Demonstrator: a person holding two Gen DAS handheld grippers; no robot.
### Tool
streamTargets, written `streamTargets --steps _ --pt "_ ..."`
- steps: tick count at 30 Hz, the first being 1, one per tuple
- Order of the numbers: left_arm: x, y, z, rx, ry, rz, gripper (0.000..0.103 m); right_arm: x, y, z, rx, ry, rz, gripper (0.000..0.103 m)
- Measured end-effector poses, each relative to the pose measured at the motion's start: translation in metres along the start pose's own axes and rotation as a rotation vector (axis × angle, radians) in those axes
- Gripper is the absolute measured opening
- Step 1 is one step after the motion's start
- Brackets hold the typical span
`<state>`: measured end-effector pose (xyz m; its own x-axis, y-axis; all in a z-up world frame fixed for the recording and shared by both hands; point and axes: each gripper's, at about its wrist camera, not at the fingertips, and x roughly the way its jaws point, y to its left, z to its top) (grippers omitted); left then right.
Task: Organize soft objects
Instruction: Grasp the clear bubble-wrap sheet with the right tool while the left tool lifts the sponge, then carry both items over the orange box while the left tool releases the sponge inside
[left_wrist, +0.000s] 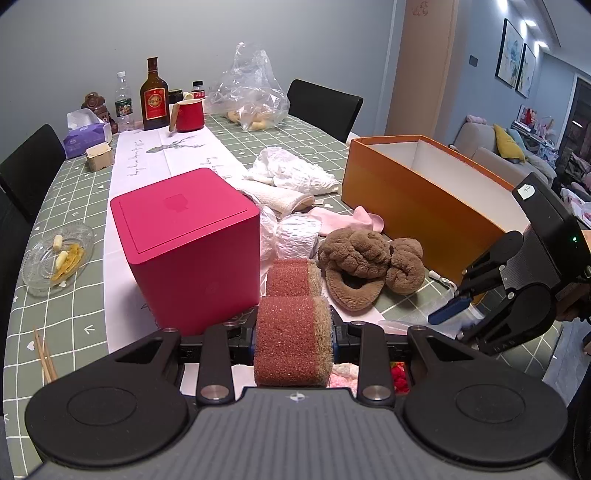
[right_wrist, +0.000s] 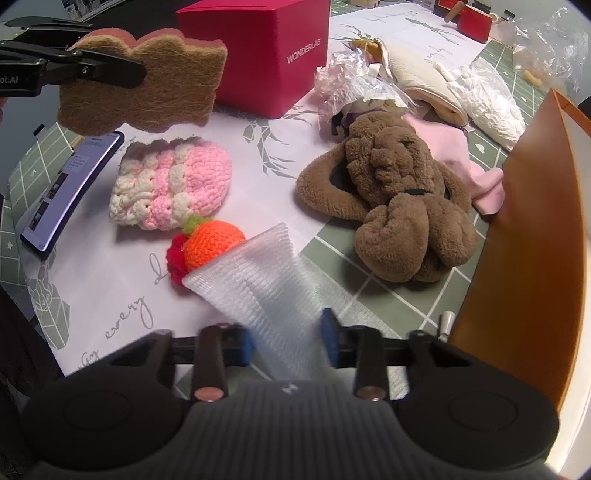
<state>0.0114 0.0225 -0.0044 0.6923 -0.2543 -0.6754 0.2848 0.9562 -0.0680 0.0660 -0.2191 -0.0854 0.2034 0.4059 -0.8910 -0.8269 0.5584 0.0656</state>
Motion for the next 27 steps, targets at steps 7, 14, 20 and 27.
streamTargets --steps 7,14,20,27 --pt "0.0 -0.006 -0.001 0.021 0.01 -0.009 0.036 -0.01 0.004 0.001 -0.028 -0.015 -0.063 0.0" --pt "-0.004 -0.013 0.0 0.038 0.004 -0.012 0.036 -0.037 0.005 0.007 -0.011 -0.09 -0.085 0.0" --pt "-0.013 -0.023 0.005 0.04 -0.025 -0.041 0.036 -0.065 0.001 0.015 0.026 -0.183 -0.097 0.0" --pt "-0.015 -0.047 0.015 0.053 -0.052 -0.075 0.036 -0.108 -0.002 0.025 0.079 -0.329 -0.085 0.0"
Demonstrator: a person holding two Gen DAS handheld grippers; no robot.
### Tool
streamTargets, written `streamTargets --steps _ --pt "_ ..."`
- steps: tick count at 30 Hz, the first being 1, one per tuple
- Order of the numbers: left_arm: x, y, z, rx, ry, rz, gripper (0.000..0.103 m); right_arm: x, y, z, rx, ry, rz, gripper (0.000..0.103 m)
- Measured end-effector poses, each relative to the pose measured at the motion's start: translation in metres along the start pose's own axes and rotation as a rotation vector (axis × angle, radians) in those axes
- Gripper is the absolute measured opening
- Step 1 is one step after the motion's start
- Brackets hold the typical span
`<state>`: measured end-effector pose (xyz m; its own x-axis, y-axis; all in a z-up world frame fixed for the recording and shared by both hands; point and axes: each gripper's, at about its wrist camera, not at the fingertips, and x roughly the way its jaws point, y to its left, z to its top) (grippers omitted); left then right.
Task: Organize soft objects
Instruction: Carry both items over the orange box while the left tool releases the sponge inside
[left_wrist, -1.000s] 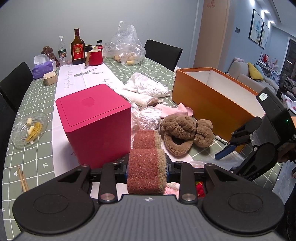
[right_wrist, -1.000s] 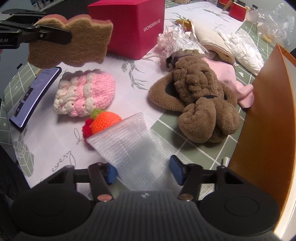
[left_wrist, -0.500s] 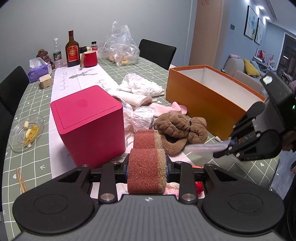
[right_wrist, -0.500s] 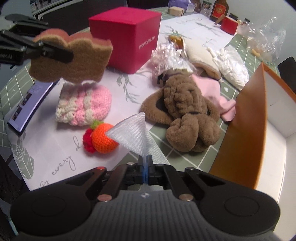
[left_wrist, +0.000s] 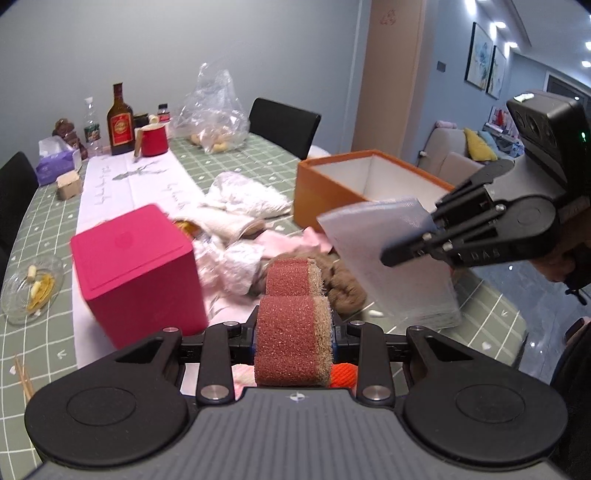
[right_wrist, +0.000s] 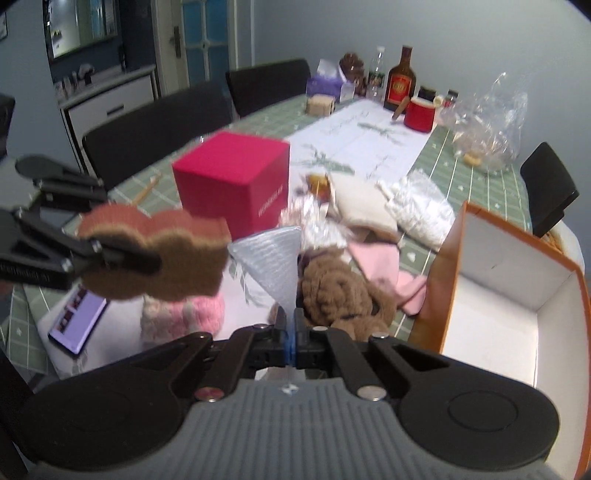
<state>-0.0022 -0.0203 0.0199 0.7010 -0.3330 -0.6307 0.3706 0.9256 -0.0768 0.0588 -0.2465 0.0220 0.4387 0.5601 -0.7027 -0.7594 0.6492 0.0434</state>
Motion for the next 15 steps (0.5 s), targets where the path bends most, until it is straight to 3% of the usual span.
streamTargets --steps 6,15 --pt "0.0 -0.019 0.019 0.033 -0.024 -0.005 0.036 -0.025 -0.009 0.009 0.024 -0.077 -0.046 0.0" --pt "0.033 -0.062 0.063 0.053 -0.075 -0.056 0.036 -0.072 -0.048 0.013 0.116 -0.186 -0.138 0.0"
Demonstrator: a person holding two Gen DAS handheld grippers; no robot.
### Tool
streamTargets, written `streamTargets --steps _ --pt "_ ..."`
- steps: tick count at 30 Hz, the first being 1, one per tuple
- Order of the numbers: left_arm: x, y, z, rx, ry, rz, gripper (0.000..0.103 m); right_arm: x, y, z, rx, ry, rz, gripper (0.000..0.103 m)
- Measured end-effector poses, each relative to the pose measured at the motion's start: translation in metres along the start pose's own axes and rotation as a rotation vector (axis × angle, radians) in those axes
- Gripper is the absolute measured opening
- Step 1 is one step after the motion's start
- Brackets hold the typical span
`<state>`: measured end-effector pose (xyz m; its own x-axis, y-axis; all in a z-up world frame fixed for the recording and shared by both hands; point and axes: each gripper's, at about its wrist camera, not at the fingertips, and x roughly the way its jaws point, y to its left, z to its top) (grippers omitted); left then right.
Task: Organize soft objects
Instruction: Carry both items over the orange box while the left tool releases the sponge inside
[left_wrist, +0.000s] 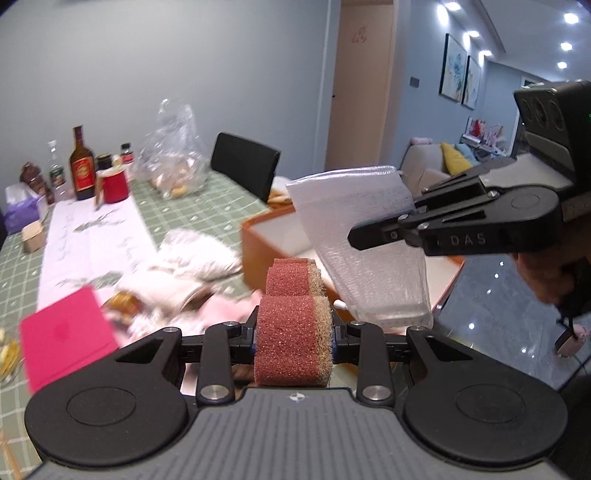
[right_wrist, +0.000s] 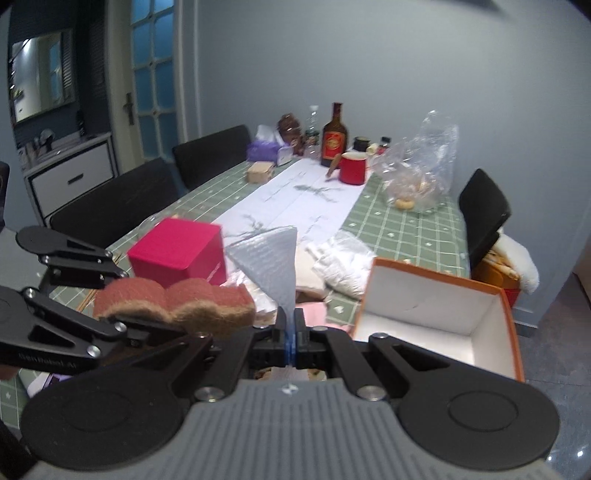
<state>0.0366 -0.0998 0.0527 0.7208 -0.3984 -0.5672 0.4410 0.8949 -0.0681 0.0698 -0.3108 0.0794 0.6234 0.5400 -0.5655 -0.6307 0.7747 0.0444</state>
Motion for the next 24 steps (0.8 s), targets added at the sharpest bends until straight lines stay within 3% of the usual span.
streamTargets --steps 12,24 --pt "0.056 -0.053 0.048 0.004 -0.074 -0.081 0.036 -0.045 -0.071 -0.005 0.118 -0.088 -0.186 0.0" --pt "0.121 -0.086 0.037 0.025 -0.002 -0.056 0.036 -0.009 -0.111 -0.037 0.162 0.066 -0.28 0.0"
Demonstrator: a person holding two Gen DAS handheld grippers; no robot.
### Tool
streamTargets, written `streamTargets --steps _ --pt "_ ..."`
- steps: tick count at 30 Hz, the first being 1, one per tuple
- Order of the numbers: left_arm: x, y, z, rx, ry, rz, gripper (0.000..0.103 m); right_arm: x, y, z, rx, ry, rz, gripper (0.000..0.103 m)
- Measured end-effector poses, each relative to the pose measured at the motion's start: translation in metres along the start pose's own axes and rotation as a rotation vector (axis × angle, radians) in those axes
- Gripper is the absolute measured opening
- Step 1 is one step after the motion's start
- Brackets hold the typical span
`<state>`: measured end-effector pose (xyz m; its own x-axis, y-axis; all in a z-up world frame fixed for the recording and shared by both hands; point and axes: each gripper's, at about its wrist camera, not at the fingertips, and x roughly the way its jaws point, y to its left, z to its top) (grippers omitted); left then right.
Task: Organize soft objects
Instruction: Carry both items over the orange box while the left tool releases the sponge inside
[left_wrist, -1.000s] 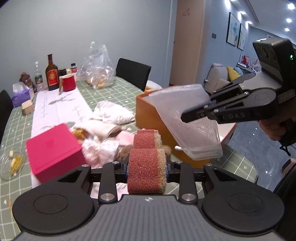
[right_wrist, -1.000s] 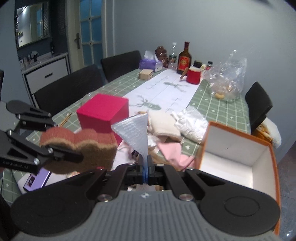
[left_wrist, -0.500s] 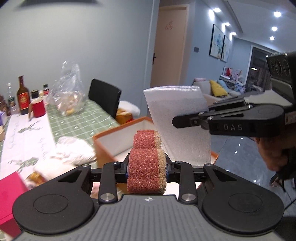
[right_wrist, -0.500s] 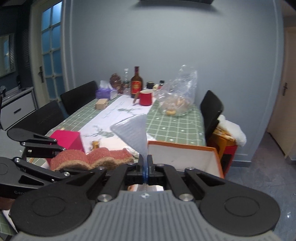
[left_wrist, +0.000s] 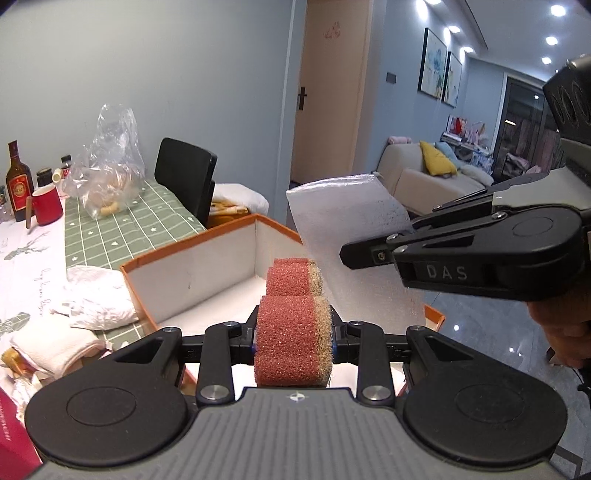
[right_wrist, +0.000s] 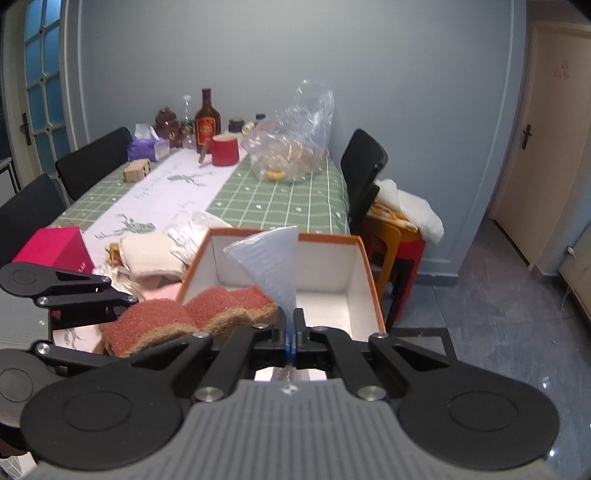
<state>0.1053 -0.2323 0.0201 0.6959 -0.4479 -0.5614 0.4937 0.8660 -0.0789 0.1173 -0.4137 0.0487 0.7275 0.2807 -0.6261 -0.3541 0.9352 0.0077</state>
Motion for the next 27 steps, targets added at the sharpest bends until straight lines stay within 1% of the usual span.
streamTargets --steps 4,7,10,13,19,23,27 --pt "0.01 -0.007 -0.002 0.018 0.025 0.016 0.036 0.013 -0.001 -0.006 -0.013 0.051 -0.013 0.0" --pt "0.022 -0.009 -0.006 0.028 0.082 0.036 0.036 0.026 -0.002 -0.009 -0.031 0.094 -0.033 0.0" --pt "0.031 -0.009 -0.013 0.021 0.117 0.056 0.036 0.039 -0.002 -0.015 -0.04 0.141 -0.034 0.0" --pt "0.036 -0.01 -0.018 0.021 0.133 0.06 0.036 0.055 -0.003 -0.021 -0.051 0.192 -0.026 0.0" --pt "0.047 -0.018 -0.022 0.068 0.168 0.075 0.036 0.075 -0.008 -0.029 -0.056 0.258 -0.061 0.0" --pt "0.054 -0.021 -0.026 0.082 0.199 0.087 0.036 0.087 -0.009 -0.035 -0.047 0.297 -0.036 0.0" --pt "0.059 -0.024 -0.031 0.091 0.22 0.098 0.036 0.096 -0.009 -0.039 -0.044 0.332 -0.029 0.0"
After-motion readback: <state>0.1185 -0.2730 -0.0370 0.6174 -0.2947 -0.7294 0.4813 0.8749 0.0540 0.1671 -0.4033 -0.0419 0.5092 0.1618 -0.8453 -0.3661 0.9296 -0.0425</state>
